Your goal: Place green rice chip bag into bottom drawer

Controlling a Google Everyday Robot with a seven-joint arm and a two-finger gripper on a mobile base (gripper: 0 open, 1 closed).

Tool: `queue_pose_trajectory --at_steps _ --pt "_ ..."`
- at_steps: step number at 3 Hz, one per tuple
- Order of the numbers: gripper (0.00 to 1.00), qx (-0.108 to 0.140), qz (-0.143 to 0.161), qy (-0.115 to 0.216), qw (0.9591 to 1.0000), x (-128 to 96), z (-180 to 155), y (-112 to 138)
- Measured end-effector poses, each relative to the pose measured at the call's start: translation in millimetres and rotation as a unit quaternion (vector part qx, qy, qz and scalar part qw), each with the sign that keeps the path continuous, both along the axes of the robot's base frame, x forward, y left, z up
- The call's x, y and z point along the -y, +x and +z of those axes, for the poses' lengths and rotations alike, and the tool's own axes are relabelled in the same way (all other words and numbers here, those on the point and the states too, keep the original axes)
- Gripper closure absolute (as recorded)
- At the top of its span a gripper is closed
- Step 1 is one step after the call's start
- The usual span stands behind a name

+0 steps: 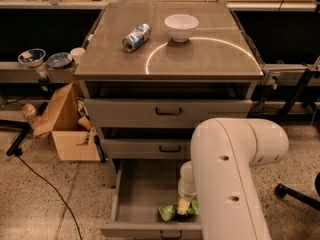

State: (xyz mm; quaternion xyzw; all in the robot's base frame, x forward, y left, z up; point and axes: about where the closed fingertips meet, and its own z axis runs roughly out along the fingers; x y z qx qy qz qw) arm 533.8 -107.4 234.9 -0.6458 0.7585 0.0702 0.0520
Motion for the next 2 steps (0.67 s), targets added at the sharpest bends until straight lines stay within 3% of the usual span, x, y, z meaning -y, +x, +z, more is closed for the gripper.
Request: queue_pose_trajectory --at_steps 2 --pt "0.00 0.000 0.000 0.000 1.0000 0.0 -0.1 -0.1"
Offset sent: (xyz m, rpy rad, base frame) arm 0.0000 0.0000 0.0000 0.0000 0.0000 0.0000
